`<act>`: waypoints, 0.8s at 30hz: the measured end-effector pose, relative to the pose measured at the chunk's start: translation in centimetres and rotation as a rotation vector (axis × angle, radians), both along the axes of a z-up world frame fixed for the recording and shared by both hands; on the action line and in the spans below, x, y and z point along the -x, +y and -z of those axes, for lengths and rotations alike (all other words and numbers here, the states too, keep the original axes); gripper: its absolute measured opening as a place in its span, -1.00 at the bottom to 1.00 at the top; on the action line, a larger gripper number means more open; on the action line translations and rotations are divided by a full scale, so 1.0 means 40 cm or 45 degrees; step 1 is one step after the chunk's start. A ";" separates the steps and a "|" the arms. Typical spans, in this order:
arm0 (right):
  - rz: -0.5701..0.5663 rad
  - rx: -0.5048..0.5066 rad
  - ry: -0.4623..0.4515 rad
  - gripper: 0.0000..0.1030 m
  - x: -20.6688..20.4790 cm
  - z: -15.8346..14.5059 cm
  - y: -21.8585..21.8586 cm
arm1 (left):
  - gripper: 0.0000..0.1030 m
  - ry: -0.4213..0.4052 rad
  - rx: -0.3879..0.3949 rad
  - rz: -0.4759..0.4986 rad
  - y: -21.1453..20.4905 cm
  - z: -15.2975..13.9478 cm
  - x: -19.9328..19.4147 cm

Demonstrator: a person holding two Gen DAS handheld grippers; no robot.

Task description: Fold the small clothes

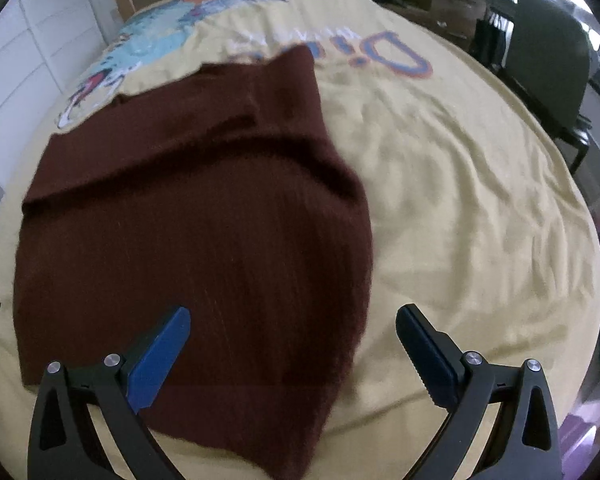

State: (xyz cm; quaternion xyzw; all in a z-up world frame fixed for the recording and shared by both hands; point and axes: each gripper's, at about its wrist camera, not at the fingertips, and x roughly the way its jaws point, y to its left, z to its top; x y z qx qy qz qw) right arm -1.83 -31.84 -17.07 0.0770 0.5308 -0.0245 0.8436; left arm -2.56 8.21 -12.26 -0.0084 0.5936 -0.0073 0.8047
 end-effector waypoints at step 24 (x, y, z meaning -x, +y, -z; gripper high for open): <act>0.007 -0.183 0.380 -0.12 0.079 0.159 0.003 | -0.05 0.197 0.162 0.219 -0.136 0.150 0.041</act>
